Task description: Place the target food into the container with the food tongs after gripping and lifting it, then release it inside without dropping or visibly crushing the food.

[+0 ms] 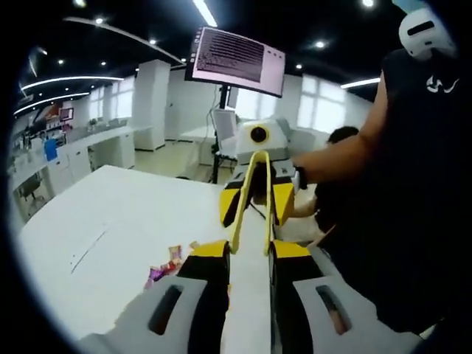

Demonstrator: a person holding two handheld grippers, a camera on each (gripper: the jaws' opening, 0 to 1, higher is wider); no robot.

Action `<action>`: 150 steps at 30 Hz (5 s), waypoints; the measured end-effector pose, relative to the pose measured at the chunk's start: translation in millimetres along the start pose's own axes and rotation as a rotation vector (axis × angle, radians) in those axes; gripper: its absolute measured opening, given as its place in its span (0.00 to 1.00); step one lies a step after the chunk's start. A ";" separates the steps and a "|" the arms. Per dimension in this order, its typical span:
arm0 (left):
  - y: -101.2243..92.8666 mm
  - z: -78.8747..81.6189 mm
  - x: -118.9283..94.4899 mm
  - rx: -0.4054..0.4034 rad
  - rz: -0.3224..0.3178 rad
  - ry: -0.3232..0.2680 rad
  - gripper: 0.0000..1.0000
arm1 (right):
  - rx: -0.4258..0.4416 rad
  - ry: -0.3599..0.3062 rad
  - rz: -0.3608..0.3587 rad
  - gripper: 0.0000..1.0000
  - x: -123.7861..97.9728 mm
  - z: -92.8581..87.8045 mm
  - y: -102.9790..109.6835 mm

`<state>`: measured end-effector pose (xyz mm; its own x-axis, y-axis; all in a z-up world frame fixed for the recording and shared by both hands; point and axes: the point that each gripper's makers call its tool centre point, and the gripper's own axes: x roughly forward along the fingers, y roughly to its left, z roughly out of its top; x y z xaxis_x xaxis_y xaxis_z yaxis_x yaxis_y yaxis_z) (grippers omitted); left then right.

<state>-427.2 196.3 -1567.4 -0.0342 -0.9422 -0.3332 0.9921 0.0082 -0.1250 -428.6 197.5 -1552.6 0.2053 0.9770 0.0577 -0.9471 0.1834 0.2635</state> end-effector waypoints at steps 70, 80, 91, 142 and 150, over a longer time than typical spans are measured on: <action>27.9 -130.1 -109.4 -0.110 0.704 -0.037 1.00 | -0.239 0.412 -0.244 0.24 -92.9 -35.3 -53.8; 36.0 -173.0 -130.1 -0.139 0.817 -0.013 1.00 | -0.268 0.491 -0.278 0.25 -111.0 -47.6 -63.5; 27.4 -203.8 -130.5 -0.144 0.788 0.020 1.00 | -0.289 0.514 -0.319 0.26 -107.4 -51.7 -77.2; 13.5 -225.6 -102.1 -0.133 0.644 0.026 1.00 | -0.298 0.717 -0.168 0.27 -63.1 -152.1 -77.2; 18.0 -228.9 -106.2 -0.162 0.665 0.018 1.00 | -0.289 0.751 -0.149 0.28 -60.0 -164.6 -85.4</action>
<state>-433.3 373.2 -1748.2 0.5731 -0.7135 -0.4030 0.7723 0.6348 -0.0256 -400.6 141.1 -1737.1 0.2112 0.7337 -0.6458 -0.9702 0.2379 -0.0470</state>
